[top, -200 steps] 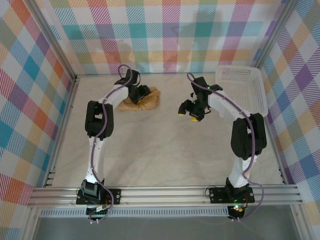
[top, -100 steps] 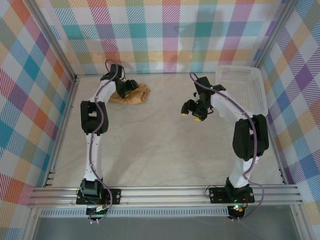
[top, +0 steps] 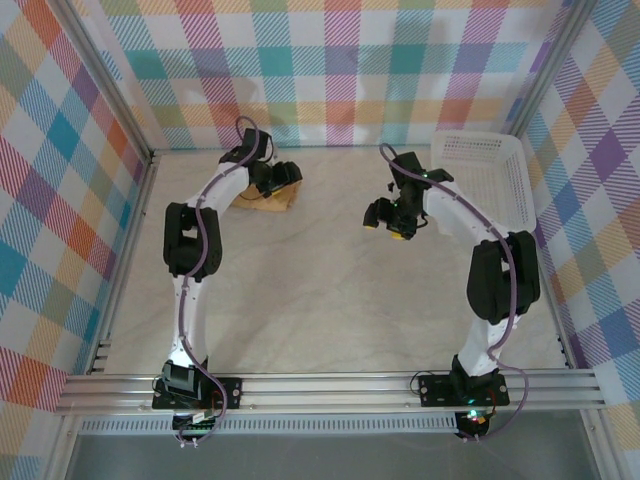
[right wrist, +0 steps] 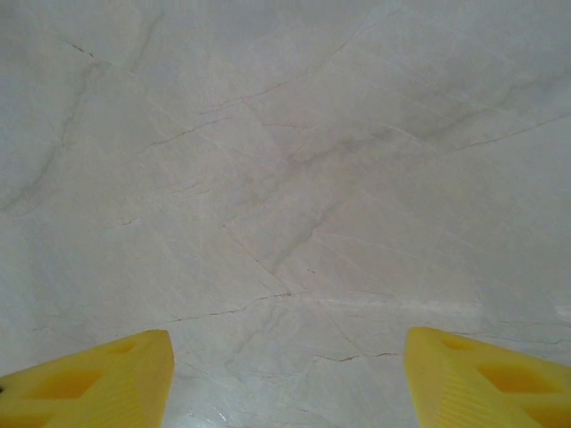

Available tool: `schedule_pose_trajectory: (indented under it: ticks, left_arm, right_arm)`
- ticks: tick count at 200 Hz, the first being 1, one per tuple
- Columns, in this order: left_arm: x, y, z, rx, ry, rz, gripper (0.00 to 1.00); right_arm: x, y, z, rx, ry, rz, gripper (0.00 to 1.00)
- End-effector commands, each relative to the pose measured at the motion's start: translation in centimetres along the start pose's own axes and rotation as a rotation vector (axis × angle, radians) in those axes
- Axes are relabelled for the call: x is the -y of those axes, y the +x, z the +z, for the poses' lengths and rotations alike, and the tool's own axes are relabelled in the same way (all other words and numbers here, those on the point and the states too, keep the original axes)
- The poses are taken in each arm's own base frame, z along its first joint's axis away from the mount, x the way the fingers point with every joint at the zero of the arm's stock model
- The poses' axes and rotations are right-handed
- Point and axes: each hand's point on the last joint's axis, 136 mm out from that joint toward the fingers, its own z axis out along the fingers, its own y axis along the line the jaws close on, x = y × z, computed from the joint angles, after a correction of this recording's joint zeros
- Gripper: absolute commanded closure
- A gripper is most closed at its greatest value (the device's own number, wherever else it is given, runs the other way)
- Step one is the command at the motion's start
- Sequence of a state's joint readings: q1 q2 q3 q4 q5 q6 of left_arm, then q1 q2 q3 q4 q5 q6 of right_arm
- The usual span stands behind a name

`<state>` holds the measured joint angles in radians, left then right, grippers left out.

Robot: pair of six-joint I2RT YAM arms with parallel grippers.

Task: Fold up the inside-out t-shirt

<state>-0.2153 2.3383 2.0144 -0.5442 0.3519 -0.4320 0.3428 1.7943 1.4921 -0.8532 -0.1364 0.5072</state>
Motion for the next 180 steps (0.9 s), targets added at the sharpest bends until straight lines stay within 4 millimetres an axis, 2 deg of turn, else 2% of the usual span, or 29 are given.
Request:
schedule_pose_trajectory:
  ticks: [1, 12, 25, 38, 43, 54, 69, 82, 99, 127, 149, 164, 180]
  left_arm:
    - [-0.8, 1.1, 1.7, -0.048, 0.006, -0.023, 0.31]
    - [-0.4, 1.3, 1.2, -0.053, 0.006, -0.015, 0.31]
    - [0.7, 0.8, -0.7, -0.031, 0.014, 0.01, 0.3]
    - [2.1, 0.3, -3.3, 0.007, 0.015, 0.048, 0.18]
    - [2.6, 0.2, -4.4, 0.026, 0.009, 0.067, 0.11]
    - [3.7, 0.0, -7.3, 0.085, -0.019, 0.113, 0.0]
    - [4.4, 0.2, -10.6, 0.161, -0.071, 0.186, 0.0]
    - [4.6, 0.5, -13.3, 0.24, -0.126, 0.25, 0.0]
    - [3.3, 1.5, -15.5, 0.289, -0.202, 0.298, 0.0]
    - [-0.5, 3.7, -18.4, 0.377, -0.324, 0.337, 0.0]
    - [-4.2, 5.6, -19.5, 0.452, -0.433, 0.374, 0.0]
    - [-6.6, 6.5, -19.8, 0.5, -0.504, 0.408, 0.0]
    - [-8.8, 7.9, -19.8, 0.537, -0.56, 0.448, 0.0]
  right_arm:
    - [0.4, -1.6, -3.2, 0.142, 0.032, -0.052, 0.26]
    - [0.4, -2.6, -5.1, 0.236, 0.047, -0.085, 0.23]
    - [0.7, -4.0, -7.5, 0.394, 0.066, -0.133, 0.16]
    - [1.2, -5.2, -9.3, 0.58, 0.082, -0.209, 0.01]
    - [1.5, -5.5, -9.7, 0.644, 0.09, -0.239, 0.0]
    - [2.8, -5.7, -10.2, 0.751, 0.137, -0.277, 0.0]
    - [3.8, -5.7, -9.9, 0.858, 0.193, -0.391, 0.0]
    - [5.0, -5.1, -8.4, 0.884, 0.236, -0.461, 0.0]
    - [6.5, -4.7, -6.2, 0.876, 0.286, -0.498, 0.0]
    - [9.7, -4.9, -3.4, 0.837, 0.409, -0.513, 0.0]
    - [13.1, -5.7, -3.3, 0.913, 0.435, -0.427, 0.0]
    - [15.0, -5.7, -3.0, 0.966, 0.321, -0.321, 0.0]
    - [16.6, -5.8, -2.8, 1.004, 0.275, -0.253, 0.0]
